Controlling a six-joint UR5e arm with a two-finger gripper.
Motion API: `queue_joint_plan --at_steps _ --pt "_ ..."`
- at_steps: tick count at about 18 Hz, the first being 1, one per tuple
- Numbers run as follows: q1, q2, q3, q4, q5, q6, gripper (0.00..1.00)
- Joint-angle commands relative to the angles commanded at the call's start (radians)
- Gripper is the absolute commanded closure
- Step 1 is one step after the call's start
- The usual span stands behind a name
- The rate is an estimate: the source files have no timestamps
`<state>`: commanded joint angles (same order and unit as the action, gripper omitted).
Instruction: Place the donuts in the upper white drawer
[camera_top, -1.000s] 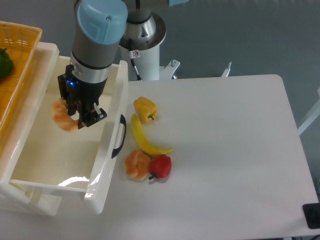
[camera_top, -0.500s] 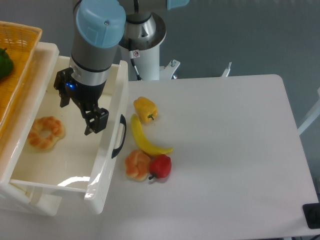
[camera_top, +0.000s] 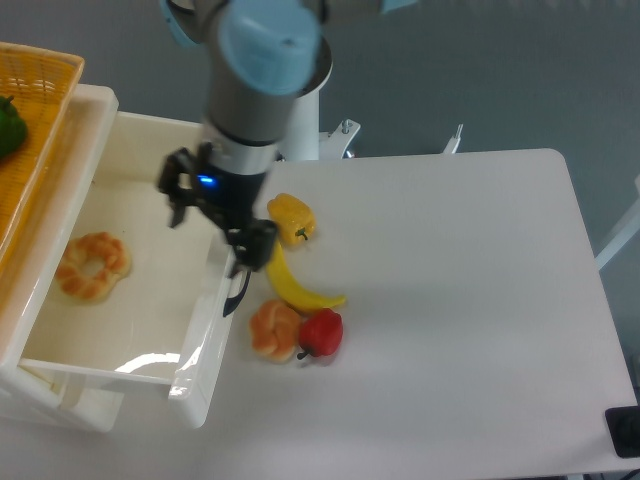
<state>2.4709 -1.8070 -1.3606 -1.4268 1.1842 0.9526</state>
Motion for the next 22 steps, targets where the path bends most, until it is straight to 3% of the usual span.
queue_joint_plan --at_steps 6,10,15,19,22 --pt "0.137 -0.095 -0.029 0.13 0.017 0.046 0.0" --pt "0.19 -0.175 -0.031 0.137 0.168 0.274 0.0" --pt "0.223 -0.256 -0.032 0.229 0.225 0.397 0.0" --pt "0.221 -0.302 -0.014 0.233 0.36 0.507 0.0" --pt "0.221 -0.304 -0.012 0.232 0.402 0.615 0.0"
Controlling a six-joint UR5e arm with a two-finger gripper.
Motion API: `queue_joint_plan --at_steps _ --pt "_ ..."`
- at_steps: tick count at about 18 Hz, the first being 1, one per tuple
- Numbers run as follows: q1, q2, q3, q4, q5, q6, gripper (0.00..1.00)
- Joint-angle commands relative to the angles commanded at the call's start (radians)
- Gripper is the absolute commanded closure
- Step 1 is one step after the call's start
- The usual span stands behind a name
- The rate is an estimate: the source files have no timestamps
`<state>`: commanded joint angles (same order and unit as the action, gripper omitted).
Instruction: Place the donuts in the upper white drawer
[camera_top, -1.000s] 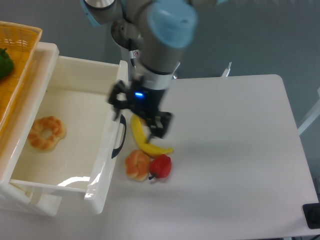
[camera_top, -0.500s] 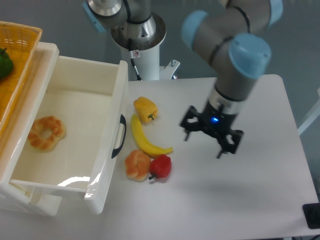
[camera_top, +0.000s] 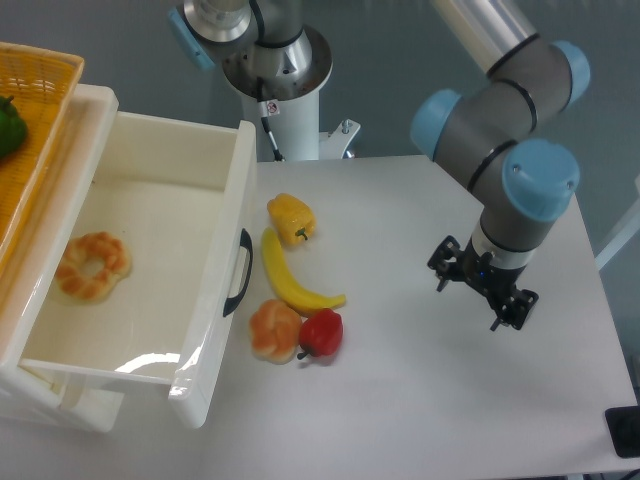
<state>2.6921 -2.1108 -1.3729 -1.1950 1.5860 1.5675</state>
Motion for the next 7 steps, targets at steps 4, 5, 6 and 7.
queue_joint_plan --at_steps 4,5,6,7 --pt "0.0 -0.006 -0.003 0.002 0.002 0.003 0.0" --pt "0.0 -0.005 -0.005 0.002 -0.001 0.003 0.0" --pt "0.0 -0.005 -0.011 0.002 -0.001 0.002 0.0" --pt "0.0 -0.005 -0.011 0.002 -0.001 0.002 0.0"
